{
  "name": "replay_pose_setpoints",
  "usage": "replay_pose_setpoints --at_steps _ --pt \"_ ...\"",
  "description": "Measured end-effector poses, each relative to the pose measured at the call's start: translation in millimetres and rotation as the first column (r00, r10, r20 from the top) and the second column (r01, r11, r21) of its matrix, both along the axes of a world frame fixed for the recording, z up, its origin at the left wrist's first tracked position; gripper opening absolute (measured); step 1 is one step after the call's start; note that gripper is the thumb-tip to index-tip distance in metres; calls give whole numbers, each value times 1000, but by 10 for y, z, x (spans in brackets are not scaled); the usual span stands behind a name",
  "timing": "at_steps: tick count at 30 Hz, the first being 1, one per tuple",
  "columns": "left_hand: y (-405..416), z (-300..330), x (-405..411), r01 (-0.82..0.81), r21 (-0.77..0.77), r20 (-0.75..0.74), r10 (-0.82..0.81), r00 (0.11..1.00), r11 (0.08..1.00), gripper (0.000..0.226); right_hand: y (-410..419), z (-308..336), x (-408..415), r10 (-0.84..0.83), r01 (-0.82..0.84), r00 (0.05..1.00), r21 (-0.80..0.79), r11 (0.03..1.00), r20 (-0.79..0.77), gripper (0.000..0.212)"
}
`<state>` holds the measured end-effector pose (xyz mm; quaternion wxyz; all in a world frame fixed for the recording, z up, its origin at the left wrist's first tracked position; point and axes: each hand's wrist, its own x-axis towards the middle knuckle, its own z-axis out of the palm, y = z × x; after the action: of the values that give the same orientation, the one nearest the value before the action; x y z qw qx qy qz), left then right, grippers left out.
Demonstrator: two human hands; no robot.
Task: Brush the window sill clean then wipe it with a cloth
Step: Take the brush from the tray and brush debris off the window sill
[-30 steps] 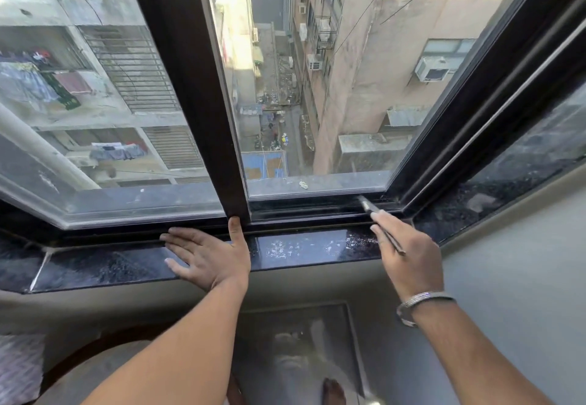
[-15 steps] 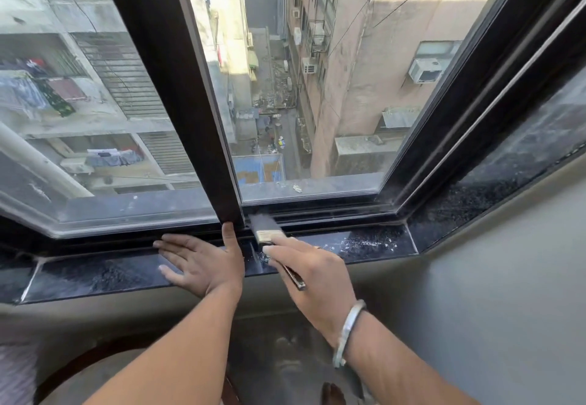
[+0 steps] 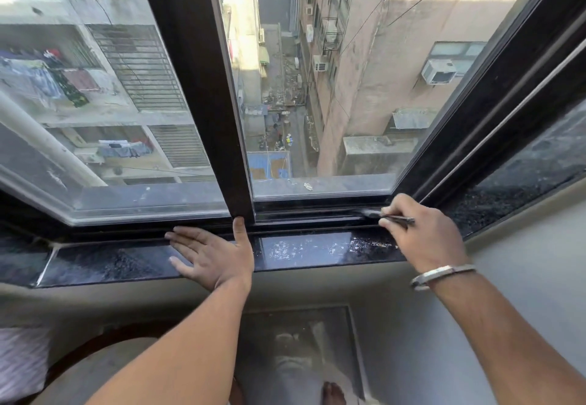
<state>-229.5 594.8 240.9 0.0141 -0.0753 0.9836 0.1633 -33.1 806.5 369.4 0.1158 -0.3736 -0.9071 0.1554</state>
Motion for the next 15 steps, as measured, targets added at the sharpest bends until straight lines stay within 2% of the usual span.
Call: replay_pose_setpoints --at_steps 3,6,9,11,13,15 --pt "7 -15 -4 -3 3 -10 3 1000 1000 114 -29 101 124 -107 106 994 130 986 2 17" --pt "10 -23 -9 -8 7 -6 8 1000 1000 114 -380 147 57 16 8 985 138 990 -171 16" --pt "-2 -37 -12 -6 15 -16 6 1000 1000 113 -836 78 -223 214 -236 886 -2 972 -412 18" --pt "-13 -50 -5 4 29 -34 -3 999 1000 112 -1018 -54 -429 246 -329 837 -89 940 -488 20" --pt "-21 -59 1 4 33 -37 -3 999 999 113 -1014 -220 -545 218 -316 842 -125 940 -493 19" --pt "-13 -61 4 -4 31 -33 5 999 1000 114 -841 -364 -507 121 -222 857 -147 964 -502 15"
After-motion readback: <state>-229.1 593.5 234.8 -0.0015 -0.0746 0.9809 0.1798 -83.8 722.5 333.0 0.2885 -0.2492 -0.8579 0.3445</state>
